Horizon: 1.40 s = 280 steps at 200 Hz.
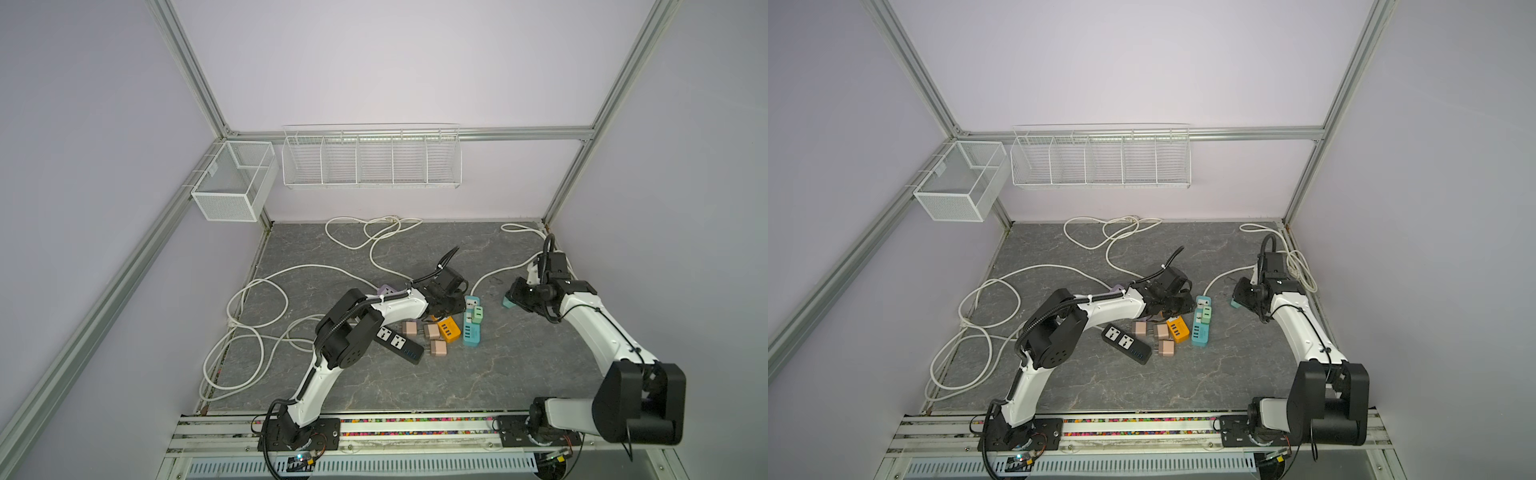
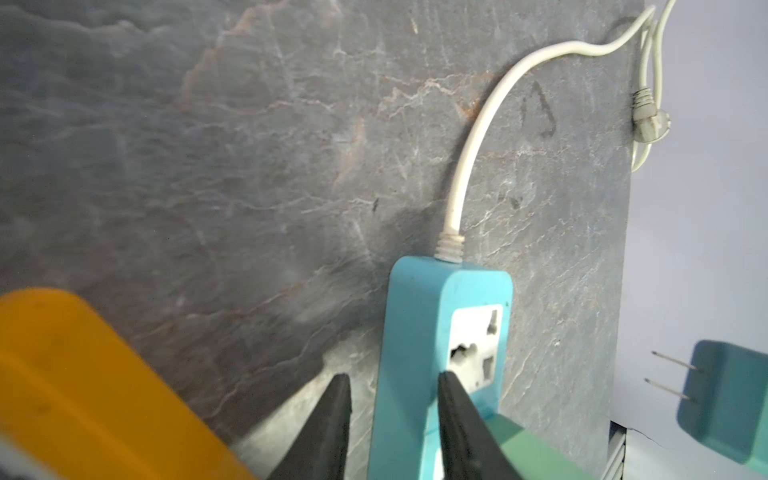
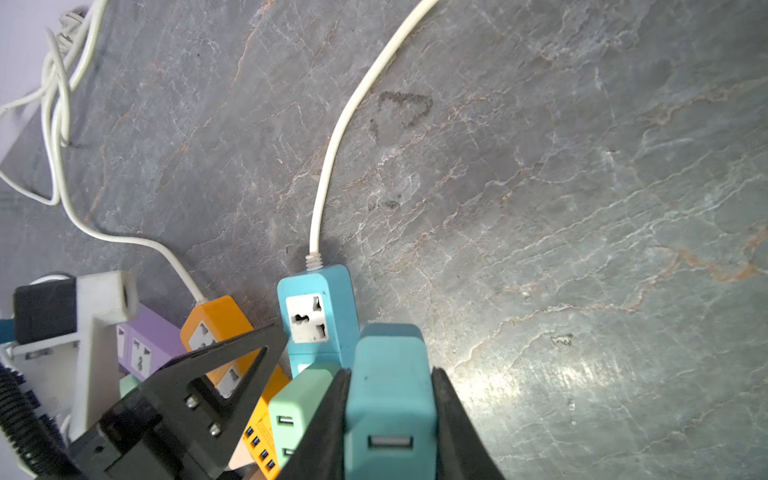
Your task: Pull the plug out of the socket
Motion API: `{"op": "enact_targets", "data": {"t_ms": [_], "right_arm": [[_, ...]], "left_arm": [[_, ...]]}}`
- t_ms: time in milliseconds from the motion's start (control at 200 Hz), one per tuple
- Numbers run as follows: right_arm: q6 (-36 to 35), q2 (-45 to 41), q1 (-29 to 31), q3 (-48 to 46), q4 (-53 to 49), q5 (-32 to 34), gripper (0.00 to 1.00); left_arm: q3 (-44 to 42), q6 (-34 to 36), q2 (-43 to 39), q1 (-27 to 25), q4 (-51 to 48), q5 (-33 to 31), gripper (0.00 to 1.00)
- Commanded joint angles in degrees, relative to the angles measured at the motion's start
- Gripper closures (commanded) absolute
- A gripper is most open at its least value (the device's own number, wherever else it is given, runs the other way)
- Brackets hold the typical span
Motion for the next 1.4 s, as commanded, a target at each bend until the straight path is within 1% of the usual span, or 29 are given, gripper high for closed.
{"op": "enact_targets", "data": {"t_ms": [0,95,290,490,680,915,1050,1230,1395], "right_arm": [[-0.4,-2.7,-1.8,-5.4,5.4,-6.8,0.87],[0.2,-3.6,-2.9,-9.2,9.0,-9.5,0.86],[1.6,-2.7,-3.3,-13.7,14.9,-12.8,0.84],[2.3,-2.2,-3.3,-16.3,18.6,-11.9,0.8],[1.8,0.4,-3.3,-16.8,21.0,-12.0,0.79],[1.8,4.6,-3.4,-16.9,22.7,-12.1,0.77],[1.6,6.0,-3.4,-17.1,22.9,-11.0,0.76],[0.7,6.1,-3.6,-16.7,20.1,-8.8,0.68],[0.1,5.0,-3.8,-16.7,18.6,-7.5,0.53]], "left_arm": [[-2.2,1.7,-4.0,0.5,-4.5,-1.9,0.61],[-4.3,1.8,-6.6,0.5,-3.5,-1.8,0.59],[-9.2,1.7,-10.9,0.5,-0.5,-0.7,0.57],[-11.9,1.6,-12.9,0.5,1.2,0.6,0.57],[-13.8,1.1,-13.6,0.4,3.0,1.9,0.56],[-14.2,0.9,-13.8,0.2,4.0,2.7,0.55],[-13.9,1.0,-13.5,0.1,4.2,3.1,0.55],[-13.6,0.9,-13.1,-0.1,4.9,3.4,0.55],[-12.7,1.0,-12.7,-0.2,4.6,3.6,0.55]]}}
